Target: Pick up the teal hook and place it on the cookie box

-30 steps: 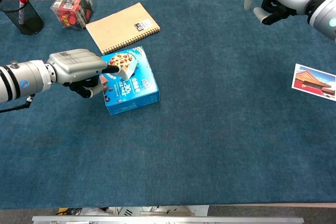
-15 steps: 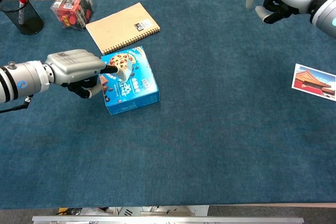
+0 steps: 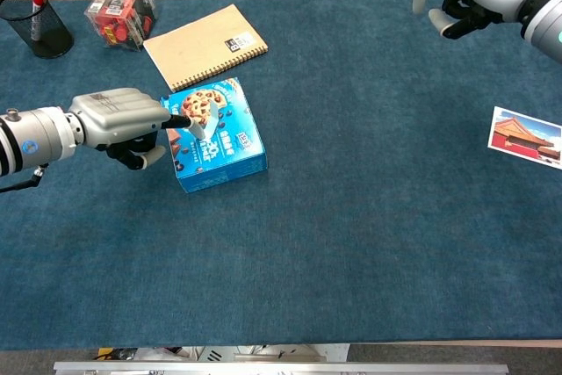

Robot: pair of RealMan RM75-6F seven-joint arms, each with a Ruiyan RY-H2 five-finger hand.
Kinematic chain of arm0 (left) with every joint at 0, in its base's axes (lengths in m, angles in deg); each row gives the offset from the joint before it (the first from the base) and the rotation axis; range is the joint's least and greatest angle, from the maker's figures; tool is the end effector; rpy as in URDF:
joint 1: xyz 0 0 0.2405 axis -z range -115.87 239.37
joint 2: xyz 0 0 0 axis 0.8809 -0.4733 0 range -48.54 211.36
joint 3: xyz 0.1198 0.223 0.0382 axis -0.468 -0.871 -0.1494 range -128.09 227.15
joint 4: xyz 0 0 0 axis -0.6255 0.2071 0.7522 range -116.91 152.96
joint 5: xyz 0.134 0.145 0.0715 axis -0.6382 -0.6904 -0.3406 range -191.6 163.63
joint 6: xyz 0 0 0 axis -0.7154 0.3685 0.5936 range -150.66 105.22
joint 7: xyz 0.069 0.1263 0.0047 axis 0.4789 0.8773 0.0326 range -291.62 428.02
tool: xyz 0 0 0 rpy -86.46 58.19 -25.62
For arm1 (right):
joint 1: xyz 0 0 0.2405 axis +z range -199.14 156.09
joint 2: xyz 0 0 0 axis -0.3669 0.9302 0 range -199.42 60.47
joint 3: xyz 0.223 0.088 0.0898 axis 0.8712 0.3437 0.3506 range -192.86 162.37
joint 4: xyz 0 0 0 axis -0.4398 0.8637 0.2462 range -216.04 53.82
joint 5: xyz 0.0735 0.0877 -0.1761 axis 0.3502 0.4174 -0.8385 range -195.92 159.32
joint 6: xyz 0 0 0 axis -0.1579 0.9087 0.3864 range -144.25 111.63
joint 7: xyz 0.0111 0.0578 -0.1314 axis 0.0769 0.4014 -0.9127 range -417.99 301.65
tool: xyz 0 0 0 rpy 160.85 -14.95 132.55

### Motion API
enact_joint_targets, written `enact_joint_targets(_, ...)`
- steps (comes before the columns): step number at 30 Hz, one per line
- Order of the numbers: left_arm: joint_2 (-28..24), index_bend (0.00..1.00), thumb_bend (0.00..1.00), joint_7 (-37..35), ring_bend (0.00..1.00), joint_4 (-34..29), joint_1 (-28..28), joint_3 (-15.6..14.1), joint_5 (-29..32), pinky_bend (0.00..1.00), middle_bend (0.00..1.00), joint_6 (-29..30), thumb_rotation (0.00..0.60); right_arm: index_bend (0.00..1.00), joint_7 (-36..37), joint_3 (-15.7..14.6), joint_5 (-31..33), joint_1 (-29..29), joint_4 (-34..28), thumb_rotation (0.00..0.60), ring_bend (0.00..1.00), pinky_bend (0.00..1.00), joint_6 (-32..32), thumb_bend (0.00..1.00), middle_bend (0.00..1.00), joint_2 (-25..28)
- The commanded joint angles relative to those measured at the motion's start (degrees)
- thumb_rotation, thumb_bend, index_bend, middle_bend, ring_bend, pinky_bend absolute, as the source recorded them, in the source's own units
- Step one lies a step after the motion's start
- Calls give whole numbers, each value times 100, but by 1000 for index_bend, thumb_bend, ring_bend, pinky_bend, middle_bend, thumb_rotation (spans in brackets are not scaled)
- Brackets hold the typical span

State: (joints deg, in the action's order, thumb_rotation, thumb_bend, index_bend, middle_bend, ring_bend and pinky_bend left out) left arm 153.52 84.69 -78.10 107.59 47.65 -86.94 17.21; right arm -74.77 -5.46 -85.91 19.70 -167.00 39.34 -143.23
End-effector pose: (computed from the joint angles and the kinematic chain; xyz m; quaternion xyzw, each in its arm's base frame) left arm -0.1786 0.2955 0.0084 -0.8720 -0.3242 -0.2140 0.2977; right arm -0.1847 -0.3706 0.0767 0.7421 -0.3052 0.3456 0.4866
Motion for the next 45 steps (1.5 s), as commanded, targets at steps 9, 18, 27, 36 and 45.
enact_joint_targets(9,-54,182,771,-9,1000,-83,-15,1,-5,1000,1000,105,600,449,2,13,-32,-16,-5,600,1000,1000,25,507,1000,3)
enact_joint_targets(18,-29,182,771,-4,1000,-112,-15,-38,-50,1000,1000,107,598,449,27,14,-41,-32,12,600,1000,1000,12,507,1000,9)
enact_joint_targets(27,-95,182,771,18,1000,-157,-22,-11,-14,1000,1000,187,598,449,69,26,-59,-62,48,600,1000,1000,39,507,1000,18)
enact_joint_targets(36,-567,165,770,-432,992,-353,-388,62,-287,988,1000,876,559,449,258,56,-111,-217,-63,600,997,1000,209,507,976,220)
enact_joint_targets(45,-1022,110,641,-1544,665,-50,-1332,-15,-661,800,704,2169,355,395,471,-42,-3,-708,-388,600,649,841,553,335,682,717)
